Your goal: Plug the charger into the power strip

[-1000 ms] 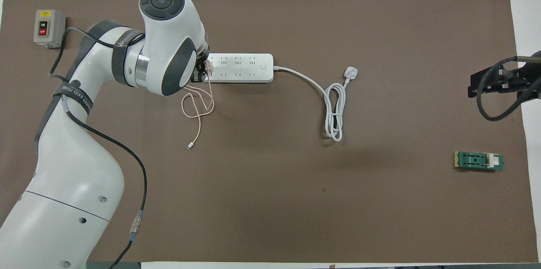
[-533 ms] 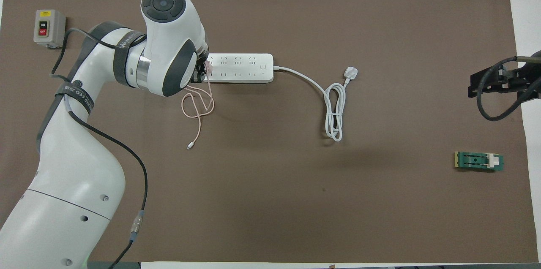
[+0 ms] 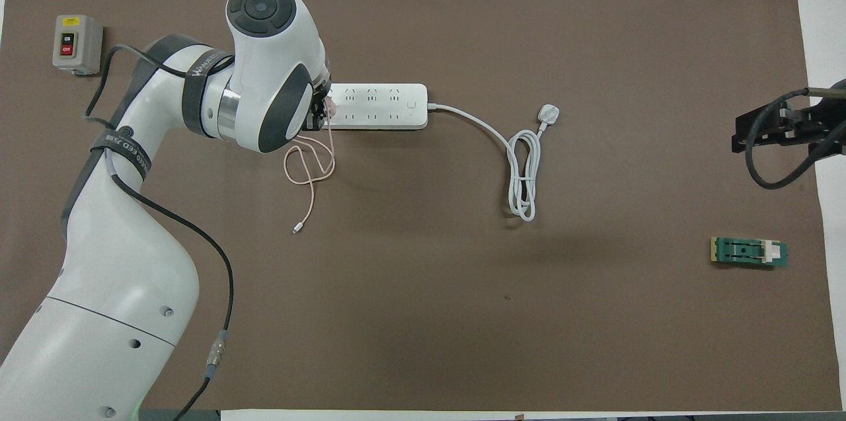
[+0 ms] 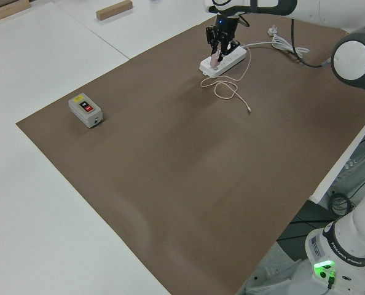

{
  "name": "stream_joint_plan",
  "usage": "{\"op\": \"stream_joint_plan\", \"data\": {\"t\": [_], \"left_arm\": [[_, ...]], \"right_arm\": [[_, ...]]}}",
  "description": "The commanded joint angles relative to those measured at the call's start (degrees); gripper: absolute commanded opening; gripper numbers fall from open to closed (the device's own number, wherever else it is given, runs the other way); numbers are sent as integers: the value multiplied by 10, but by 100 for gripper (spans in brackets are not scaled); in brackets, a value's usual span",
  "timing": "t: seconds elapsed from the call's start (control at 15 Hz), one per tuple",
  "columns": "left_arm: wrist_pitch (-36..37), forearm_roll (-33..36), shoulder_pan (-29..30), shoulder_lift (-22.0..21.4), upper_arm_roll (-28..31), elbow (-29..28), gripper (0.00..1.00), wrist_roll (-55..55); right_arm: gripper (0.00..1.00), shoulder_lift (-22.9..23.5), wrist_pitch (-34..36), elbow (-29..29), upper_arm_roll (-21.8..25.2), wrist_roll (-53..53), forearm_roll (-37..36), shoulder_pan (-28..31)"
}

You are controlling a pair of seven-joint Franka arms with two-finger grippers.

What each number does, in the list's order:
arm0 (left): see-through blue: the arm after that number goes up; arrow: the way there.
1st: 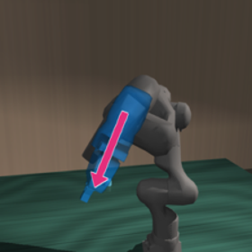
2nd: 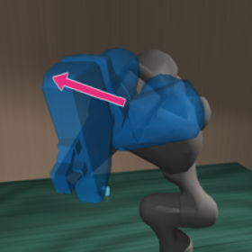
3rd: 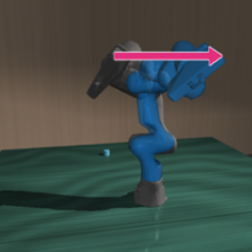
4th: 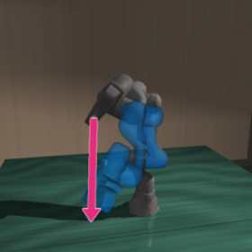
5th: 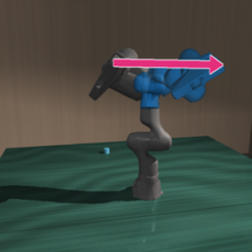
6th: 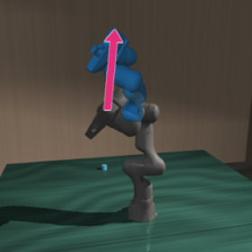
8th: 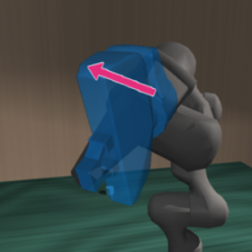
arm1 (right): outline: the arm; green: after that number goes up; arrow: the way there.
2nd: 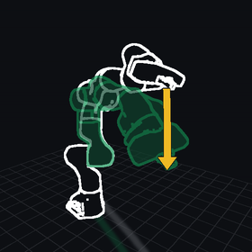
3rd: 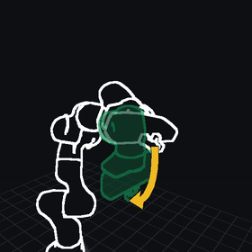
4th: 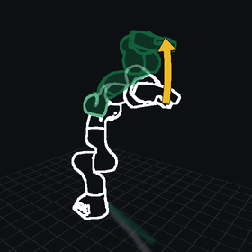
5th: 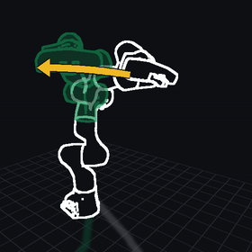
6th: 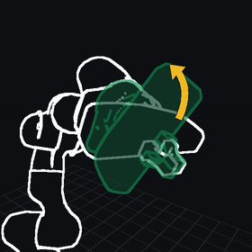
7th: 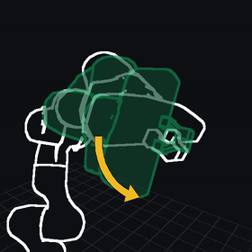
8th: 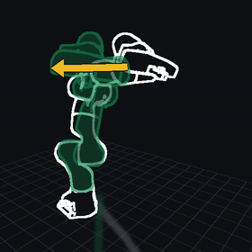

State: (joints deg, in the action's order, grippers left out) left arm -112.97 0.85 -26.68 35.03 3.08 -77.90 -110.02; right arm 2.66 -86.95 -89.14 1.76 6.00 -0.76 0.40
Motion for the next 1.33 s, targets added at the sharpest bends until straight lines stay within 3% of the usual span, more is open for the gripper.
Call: {"op": "stream_joint_plan", "data": {"t": [0.0,1.27], "left_arm": [[-1,10,-5,-7,3,-24,0,-7],[-2,9,-5,-15,-1,-40,0,-6]], "right_arm": [[100,-9,-5,-10,-5,-11,-6,6],[100,-9,-5,-10,-5,-11,-6,6]]}}
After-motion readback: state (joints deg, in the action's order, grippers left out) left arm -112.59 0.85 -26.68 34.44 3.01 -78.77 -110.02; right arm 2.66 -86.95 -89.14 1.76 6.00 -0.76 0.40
